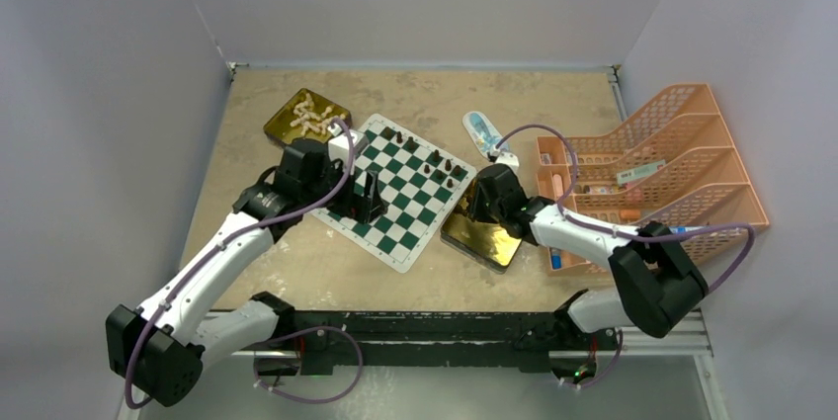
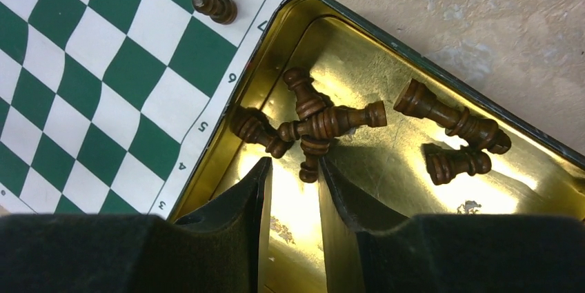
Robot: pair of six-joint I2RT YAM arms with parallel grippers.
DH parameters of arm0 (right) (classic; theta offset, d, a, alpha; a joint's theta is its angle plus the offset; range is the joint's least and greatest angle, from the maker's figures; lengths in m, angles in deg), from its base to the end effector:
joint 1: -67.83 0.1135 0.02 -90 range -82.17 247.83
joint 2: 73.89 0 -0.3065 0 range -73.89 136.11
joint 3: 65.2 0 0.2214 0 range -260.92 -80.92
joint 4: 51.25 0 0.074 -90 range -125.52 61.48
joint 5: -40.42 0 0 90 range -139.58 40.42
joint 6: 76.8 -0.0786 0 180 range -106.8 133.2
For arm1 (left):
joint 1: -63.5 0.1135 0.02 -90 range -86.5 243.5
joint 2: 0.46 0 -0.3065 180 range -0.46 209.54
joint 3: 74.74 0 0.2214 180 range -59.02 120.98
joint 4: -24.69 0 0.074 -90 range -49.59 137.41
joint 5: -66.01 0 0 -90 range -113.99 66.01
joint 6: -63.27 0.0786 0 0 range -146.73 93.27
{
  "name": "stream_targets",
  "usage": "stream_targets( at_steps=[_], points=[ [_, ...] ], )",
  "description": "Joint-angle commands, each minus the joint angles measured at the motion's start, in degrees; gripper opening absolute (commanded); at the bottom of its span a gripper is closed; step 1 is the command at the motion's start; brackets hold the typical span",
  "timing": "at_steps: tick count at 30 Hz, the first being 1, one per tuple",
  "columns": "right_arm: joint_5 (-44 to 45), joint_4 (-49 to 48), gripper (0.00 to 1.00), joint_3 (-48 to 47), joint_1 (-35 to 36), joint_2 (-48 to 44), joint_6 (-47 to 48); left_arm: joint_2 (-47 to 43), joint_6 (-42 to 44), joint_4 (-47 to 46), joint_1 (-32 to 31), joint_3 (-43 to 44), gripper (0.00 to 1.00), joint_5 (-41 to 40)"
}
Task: Set up the chess pieces on the board
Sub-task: Pick up the chess piece from the storage box.
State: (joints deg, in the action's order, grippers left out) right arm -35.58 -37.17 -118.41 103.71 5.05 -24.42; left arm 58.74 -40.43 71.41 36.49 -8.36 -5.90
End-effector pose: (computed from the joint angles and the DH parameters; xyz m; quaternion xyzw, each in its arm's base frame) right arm 0.2348 0.1464 0.2220 0.0653 0.8980 0.1634 0.4033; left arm 0.1648 -0.1114 0.3098 0.1701 0.8796 -0.2798 0.3452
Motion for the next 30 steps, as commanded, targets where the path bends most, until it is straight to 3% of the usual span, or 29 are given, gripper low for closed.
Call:
stream_targets(
  at_steps=[1,19,30],
  points=[
    [0.4,-2.2,0.33,-0.1,-0.2,1.0,-1.5,-3.4,1.5,-2.5,0.2,-1.1,0.90,1.5],
    [3.4,-0.1,0.26,-2.9,-0.2,6.6,1.3,-7.4,1.5,-3.0,0.2,-2.3,0.88,3.3],
    [2.2,2.6,0.13,-4.0,-0.2,6.2,4.4,-12.5,0.8,-3.2,0.2,-3.2,0.87,-0.3]
  ],
)
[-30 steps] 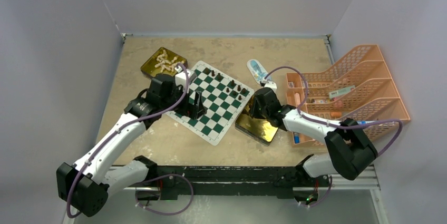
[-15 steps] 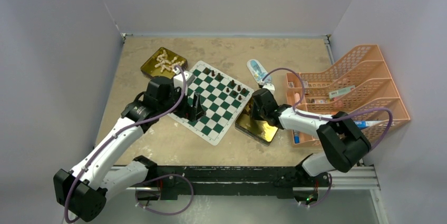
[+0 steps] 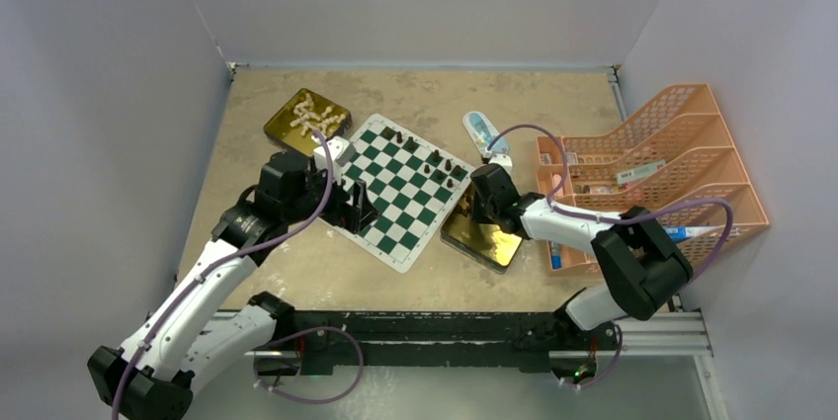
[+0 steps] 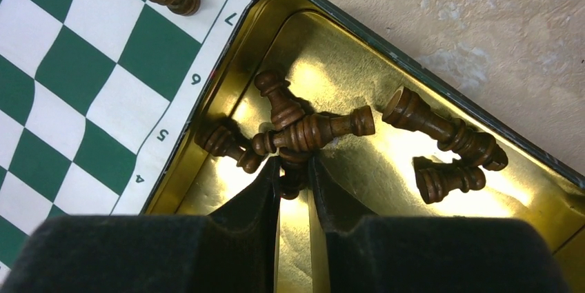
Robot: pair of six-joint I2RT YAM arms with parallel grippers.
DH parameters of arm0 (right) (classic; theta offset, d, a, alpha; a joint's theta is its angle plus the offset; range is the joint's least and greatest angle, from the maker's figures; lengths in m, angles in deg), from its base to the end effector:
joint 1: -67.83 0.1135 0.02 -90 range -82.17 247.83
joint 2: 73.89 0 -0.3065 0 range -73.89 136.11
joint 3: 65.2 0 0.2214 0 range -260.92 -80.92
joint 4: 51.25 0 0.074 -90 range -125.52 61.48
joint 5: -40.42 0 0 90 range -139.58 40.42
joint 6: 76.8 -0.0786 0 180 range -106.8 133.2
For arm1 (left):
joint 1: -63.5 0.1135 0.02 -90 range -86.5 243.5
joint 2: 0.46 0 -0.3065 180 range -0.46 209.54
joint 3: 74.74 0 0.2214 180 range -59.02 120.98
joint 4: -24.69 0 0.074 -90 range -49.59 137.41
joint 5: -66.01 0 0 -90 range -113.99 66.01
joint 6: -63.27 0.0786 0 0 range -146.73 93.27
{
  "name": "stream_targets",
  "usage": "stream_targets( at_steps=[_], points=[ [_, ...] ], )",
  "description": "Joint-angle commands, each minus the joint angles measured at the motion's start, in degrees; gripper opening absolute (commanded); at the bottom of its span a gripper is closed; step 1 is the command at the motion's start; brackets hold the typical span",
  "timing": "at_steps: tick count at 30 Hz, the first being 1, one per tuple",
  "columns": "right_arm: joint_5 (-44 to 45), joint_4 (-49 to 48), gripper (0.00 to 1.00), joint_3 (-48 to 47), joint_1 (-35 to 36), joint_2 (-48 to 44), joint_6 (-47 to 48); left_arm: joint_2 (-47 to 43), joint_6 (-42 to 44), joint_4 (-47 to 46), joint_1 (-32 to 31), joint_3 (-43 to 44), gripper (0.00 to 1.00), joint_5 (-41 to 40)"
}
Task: Set up the chess pieces on the board
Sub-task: Pick up the chess piece from the storage box.
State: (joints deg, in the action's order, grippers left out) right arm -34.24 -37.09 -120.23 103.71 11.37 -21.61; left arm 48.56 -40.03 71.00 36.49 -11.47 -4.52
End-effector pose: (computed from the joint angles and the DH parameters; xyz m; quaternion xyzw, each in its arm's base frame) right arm 0.2496 0.1549 0.2027 0.0432 0.9140 0.1219 0.3845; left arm 0.1299 -0.0956 0.3208 0.1842 0.8463 -0.3034 0.3972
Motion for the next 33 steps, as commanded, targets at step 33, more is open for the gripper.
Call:
stream_targets(
  at_steps=[33],
  points=[
    [-15.2,5.7,0.06,-8.7,-0.2,-15.7,11.9,-7.8,31.0,-23.8,0.2,-6.6,0.78,34.6]
  ],
)
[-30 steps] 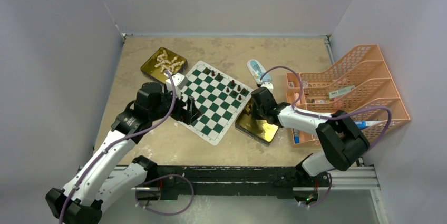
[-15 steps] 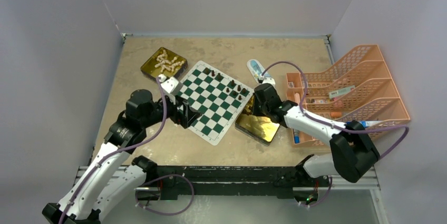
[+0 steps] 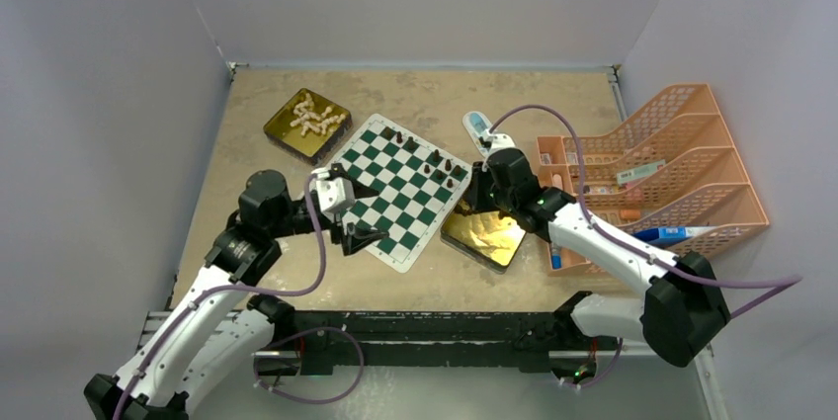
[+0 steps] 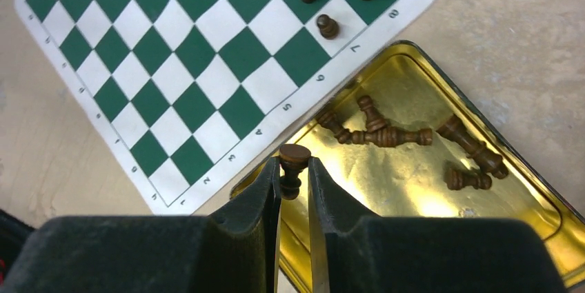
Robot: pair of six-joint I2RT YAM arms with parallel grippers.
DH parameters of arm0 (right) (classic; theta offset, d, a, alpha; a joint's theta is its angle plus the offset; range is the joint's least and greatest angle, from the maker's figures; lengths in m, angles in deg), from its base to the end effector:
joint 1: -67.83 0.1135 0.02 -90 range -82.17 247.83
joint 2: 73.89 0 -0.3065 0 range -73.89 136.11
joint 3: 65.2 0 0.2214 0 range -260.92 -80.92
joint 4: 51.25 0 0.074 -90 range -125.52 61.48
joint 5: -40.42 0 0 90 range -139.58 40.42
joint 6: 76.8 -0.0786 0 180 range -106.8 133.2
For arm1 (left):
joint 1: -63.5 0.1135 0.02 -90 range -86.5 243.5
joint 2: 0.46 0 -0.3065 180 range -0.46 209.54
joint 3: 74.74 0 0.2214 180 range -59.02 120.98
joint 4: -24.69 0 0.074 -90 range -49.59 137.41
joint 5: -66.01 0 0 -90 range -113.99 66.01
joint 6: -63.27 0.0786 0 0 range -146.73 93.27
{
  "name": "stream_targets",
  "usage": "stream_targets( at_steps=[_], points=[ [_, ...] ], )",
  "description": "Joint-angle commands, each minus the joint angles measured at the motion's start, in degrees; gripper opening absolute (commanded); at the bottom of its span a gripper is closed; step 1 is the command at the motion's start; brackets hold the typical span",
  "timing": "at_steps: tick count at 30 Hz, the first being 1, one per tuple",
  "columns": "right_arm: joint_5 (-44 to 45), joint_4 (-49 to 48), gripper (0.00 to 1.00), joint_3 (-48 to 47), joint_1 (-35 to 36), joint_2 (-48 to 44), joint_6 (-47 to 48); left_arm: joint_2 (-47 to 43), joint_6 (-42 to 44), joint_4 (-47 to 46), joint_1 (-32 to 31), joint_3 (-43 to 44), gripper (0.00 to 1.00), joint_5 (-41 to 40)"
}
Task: Set up the chess pieces on the board
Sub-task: Pick up the chess piece from the storage box, then place the chess piece on the chessboard.
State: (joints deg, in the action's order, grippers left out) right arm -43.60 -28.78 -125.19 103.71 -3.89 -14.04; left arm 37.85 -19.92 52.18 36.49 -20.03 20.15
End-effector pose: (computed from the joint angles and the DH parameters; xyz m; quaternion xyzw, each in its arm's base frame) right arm 0.2167 0.1467 0.2813 -0.0409 0.8749 0.2125 0.4334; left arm 0.0819 -0.1032 0.3409 0.4366 0.6152 -0.3889 0.5289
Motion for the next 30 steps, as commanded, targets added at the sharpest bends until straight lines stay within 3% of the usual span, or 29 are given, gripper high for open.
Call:
stream_targets(
  at_steps=[1,7,11,15,18,21,23,30],
  points=[
    [-8.2,-2.8,0.06,-4.2,-0.2,0.0,5.1,4.0,13.1,-4.6,0.2,2.5,0.78,10.6],
    [-21.6,-6.5,0.05,-4.5,-0.2,-0.4,7.3,9.3,27.1,1.6,0.0,5.7,0.74,15.3],
    [-26.1,-10.5,0.07,-3.7,-0.2,-1.8,3.5,10.3,26.2,0.2,-0.3,6.2,0.73,17.5],
    [-26.8,-16.8,0.08,-1.1,-0.2,-3.7,-6.9,9.2,11.2,-8.6,-0.3,3.9,0.73,11.7],
    [-26.9,-28.7,0.09,3.5,-0.2,-6.3,-19.8,6.4,-4.9,-21.7,-0.3,-0.6,0.68,6.5],
    [-24.9,-40.4,0.09,6.8,-0.2,-8.3,-30.6,4.7,-24.1,-32.5,-0.3,-4.9,0.61,-4.5],
    [-23.6,-47.3,0.08,8.6,-0.1,-8.6,-37.4,5.2,-35.2,-33.8,-0.3,-5.2,0.61,-11.8],
    [-17.5,-59.3,0.09,10.3,0.7,-6.9,-50.5,13.2,-43.8,-36.4,-0.3,-1.2,0.60,-12.6]
  ],
)
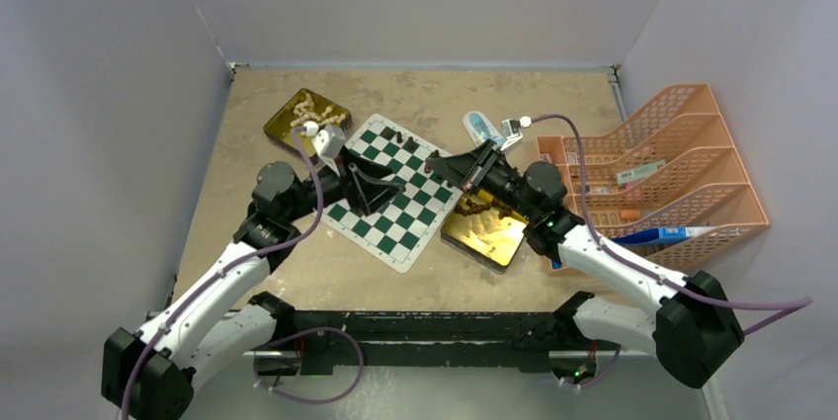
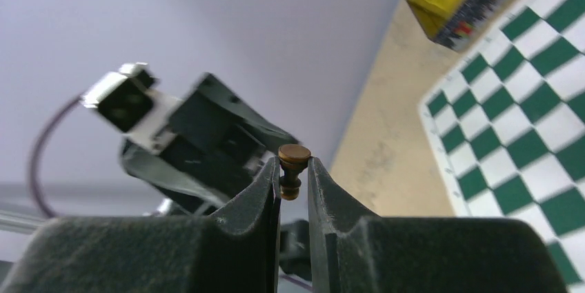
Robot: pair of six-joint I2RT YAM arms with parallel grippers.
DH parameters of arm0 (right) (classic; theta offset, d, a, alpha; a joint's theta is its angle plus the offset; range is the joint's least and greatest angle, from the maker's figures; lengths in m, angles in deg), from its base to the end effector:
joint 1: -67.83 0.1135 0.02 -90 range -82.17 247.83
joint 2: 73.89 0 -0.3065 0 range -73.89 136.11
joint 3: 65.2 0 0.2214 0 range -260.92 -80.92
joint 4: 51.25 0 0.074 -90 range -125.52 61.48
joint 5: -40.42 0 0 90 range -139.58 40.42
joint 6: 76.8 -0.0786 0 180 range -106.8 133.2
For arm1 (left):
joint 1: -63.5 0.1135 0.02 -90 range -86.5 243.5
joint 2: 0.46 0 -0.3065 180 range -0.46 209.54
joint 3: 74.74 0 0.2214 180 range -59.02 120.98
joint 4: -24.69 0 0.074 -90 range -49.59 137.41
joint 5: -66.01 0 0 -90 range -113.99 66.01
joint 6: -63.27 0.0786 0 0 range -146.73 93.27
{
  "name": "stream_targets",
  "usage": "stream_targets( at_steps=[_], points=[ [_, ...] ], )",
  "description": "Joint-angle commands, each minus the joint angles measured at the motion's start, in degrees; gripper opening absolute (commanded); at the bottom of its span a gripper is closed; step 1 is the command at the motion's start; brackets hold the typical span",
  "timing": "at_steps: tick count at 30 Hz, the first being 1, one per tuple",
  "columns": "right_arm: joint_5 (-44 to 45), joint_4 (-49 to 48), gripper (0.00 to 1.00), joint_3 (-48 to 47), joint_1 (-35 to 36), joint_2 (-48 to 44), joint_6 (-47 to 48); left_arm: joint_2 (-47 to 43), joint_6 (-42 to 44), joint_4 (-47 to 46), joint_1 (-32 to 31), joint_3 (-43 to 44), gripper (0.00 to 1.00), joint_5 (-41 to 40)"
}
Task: Set up the chess pieces on the board
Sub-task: Place the chess piece on the chessboard.
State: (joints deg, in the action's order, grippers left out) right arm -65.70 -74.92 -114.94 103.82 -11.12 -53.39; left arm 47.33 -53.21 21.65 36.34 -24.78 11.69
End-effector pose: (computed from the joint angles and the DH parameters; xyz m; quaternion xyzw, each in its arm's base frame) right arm 0.1833 0.1601 0.3637 0.0627 0.6383 0.6506 0.4067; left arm 0.1326 -0.1196 0.3614 0.2301 0.6405 -0.5015 0.5342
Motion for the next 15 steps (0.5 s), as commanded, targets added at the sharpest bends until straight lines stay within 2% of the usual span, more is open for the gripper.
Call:
stream_targets(
  at_steps=[1,5,10,15],
  points=[
    [5.4,-14.1,0.10,0.1,0.7,0.6,-12.4,5.4,-11.0,-5.9,-0.2,4.3,0.59,-4.5],
    [6.6,-15.7,0.11,0.4,1.2,1.0,-15.4,9.2,-13.2,-7.1,-0.2,7.6,0.53,-3.5],
    [8.3,-17.1,0.11,0.1,1.6,1.7,-17.2,10.7,-12.9,-14.4,-0.9,6.8,0.50,-3.8],
    [8.4,-17.0,0.11,-1.1,1.8,2.8,-18.4,12.7,-3.6,-18.5,-1.6,7.5,0.45,-1.1]
  ],
)
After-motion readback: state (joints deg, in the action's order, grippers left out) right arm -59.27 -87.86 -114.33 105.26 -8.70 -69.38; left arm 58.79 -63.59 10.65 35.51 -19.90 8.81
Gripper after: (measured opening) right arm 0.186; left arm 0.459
